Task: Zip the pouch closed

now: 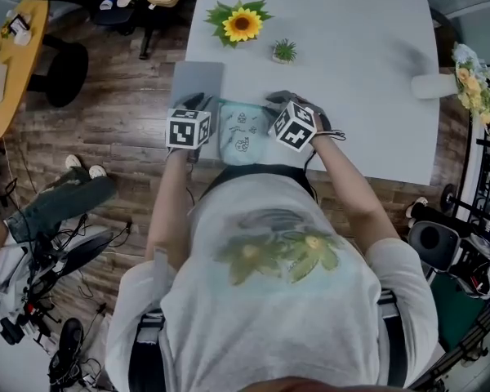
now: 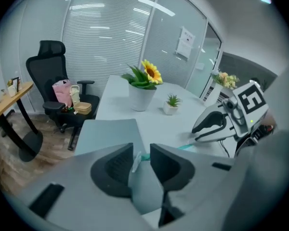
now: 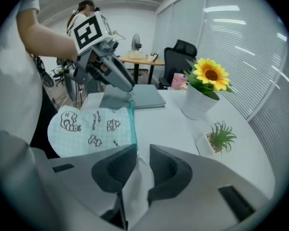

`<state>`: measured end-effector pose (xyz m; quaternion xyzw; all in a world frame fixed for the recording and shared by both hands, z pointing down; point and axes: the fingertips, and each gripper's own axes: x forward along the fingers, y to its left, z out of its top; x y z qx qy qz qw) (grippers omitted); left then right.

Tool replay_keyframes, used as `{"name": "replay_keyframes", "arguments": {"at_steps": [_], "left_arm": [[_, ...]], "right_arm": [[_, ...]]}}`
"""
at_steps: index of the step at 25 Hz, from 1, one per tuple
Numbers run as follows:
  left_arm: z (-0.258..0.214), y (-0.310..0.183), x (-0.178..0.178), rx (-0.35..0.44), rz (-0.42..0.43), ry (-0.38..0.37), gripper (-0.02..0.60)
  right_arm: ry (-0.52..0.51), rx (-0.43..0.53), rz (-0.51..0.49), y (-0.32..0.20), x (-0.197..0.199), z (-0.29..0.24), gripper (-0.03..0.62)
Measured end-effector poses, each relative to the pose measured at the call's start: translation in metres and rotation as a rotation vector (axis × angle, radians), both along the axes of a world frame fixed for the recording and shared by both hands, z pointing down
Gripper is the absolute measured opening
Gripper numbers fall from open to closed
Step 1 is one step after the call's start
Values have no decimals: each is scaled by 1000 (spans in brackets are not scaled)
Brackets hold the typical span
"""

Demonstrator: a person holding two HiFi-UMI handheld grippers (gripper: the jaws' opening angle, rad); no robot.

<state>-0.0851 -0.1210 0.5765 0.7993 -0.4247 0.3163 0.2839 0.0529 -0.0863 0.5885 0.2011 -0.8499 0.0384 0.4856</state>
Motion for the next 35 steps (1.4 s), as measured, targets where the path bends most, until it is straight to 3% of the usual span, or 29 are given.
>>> {"name": "replay_keyframes", "arguments": {"at_steps": [8, 12, 15, 17, 23, 35], "left_arm": [[-62, 12, 11, 120, -70, 115, 91], [-97, 18, 19, 207, -121, 170, 87], [-119, 24, 29, 267, -113, 182, 62], [-131, 29, 35, 304, -107, 177, 5], [-157, 46, 55, 357, -90, 190, 5], [-170, 58, 62, 356, -97, 229, 5]], "right_arm": [[-265, 135, 298, -9, -7, -71, 77], [-376, 153, 393, 2, -8, -101, 77], [-437, 179, 422, 10, -10, -120, 33], [-473, 176, 429, 15, -13, -130, 17], [-530, 201, 456, 28, -20, -155, 17], [-622, 199, 527, 39, -12, -181, 17]]}}
